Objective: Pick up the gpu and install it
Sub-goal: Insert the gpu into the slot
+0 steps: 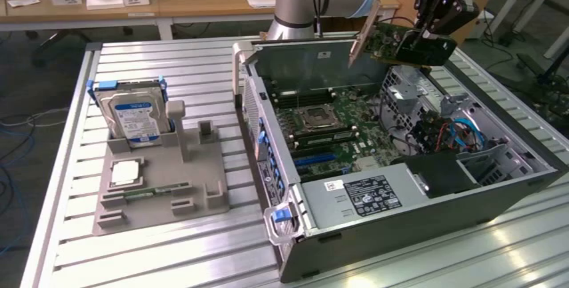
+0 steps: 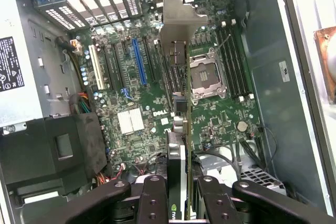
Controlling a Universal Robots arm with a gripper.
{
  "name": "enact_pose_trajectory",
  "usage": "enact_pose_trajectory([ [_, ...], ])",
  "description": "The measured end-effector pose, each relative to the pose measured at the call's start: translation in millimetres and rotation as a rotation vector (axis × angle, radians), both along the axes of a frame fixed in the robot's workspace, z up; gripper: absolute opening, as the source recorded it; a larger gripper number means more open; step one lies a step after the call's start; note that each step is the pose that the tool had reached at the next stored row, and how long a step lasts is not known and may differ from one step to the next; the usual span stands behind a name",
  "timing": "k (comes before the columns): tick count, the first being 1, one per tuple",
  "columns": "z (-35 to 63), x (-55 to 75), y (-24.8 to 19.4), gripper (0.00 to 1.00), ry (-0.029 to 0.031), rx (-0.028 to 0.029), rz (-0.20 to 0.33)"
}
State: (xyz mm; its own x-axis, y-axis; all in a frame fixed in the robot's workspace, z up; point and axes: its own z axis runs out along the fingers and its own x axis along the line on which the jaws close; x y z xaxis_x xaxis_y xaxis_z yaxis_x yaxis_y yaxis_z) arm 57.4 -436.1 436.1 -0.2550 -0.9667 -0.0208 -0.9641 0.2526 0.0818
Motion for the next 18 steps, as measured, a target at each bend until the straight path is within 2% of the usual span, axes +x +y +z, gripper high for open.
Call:
enact_pose_trajectory([
  [4,-0.1,0.0,0.0,0.27,0.0,0.0001,0.012],
  [13,-0.3,0.0,0.0,0.27,0.0,-0.0001,0.1],
  [18,-0.3,0.0,0.0,0.27,0.0,0.0,0.105],
])
